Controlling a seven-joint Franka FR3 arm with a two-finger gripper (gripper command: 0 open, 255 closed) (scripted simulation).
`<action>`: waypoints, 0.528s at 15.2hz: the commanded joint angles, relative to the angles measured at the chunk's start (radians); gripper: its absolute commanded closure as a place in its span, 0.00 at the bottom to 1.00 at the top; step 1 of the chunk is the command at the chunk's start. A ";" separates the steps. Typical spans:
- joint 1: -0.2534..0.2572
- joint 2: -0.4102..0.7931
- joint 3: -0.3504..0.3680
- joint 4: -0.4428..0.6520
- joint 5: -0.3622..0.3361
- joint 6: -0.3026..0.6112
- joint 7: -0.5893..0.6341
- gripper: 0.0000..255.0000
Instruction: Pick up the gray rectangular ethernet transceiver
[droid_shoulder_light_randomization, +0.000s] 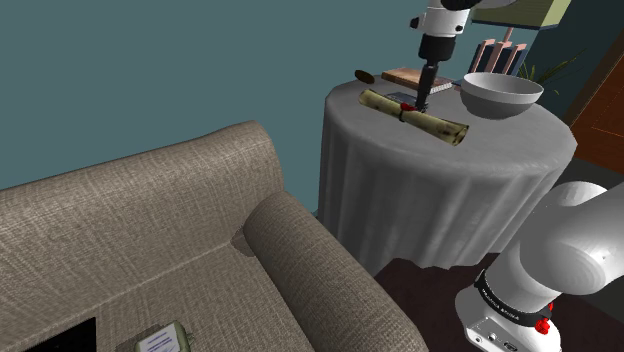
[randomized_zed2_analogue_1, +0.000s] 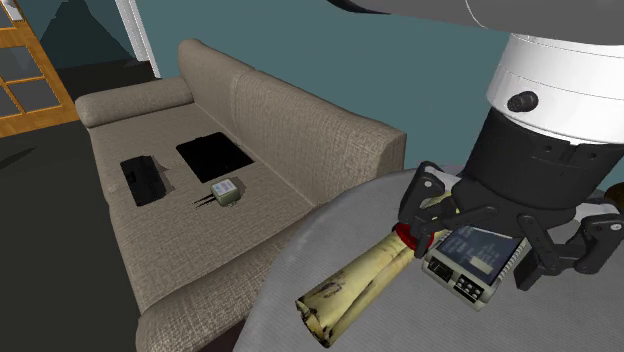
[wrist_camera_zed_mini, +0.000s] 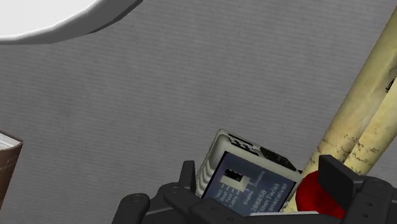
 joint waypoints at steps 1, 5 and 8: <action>0.001 0.003 -0.002 -0.028 -0.001 0.027 -0.003 0.00; 0.001 0.002 -0.008 -0.077 -0.005 0.075 -0.001 0.00; 0.007 0.009 -0.010 -0.059 -0.005 0.065 0.000 1.00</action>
